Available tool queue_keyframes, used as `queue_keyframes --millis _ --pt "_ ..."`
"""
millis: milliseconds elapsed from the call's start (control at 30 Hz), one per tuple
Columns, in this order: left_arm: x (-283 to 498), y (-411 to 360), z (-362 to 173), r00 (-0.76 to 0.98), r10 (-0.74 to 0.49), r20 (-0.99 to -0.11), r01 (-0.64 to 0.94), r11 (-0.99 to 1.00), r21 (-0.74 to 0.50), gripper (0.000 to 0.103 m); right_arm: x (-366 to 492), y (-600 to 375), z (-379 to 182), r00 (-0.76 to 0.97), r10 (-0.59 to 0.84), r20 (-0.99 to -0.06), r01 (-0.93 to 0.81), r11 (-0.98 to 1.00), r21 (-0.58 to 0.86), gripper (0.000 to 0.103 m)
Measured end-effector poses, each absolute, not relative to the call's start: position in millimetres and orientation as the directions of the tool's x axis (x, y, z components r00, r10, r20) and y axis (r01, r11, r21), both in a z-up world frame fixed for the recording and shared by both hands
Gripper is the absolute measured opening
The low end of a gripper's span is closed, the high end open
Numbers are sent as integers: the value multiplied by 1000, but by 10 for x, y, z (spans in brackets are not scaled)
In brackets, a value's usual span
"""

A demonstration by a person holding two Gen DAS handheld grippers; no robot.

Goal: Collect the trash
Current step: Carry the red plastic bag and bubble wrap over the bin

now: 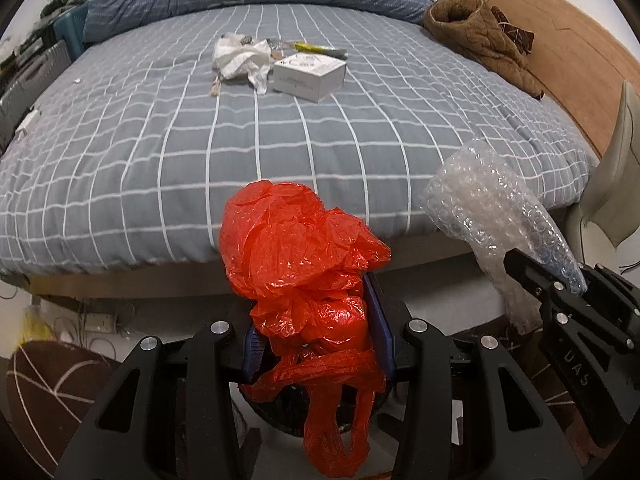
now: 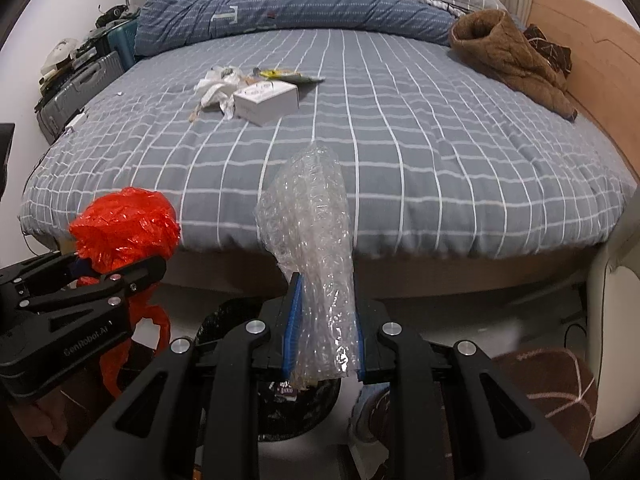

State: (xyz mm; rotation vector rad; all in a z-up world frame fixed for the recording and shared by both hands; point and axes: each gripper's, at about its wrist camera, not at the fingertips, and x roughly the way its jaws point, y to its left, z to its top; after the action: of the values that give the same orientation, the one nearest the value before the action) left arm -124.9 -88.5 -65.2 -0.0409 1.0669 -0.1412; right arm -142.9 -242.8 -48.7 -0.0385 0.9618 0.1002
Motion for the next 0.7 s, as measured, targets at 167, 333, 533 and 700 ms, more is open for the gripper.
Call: queue_keyframes --millis 167,333,533,700 --pt "-1359 -903 -747 443 -141 -886 99 989 -107 43 -1521 -2456 -599 541 59 -839 -87 996 13 20" --pt "-1398 -902 -870 422 -141 -895 98 989 -110 43 -1579 -2508 -727 507 44 -861 -62 998 15 20" --pt "-1333 -925 -1184 376 -145 -915 98 988 -117 43 -1536 -2538 -950 463 28 -886 -53 999 4 20" --pt "-1274 -981 -1383 346 -165 -923 115 985 -132 43 -1482 -2609 -1174 410 20 -912 -38 999 5 20"
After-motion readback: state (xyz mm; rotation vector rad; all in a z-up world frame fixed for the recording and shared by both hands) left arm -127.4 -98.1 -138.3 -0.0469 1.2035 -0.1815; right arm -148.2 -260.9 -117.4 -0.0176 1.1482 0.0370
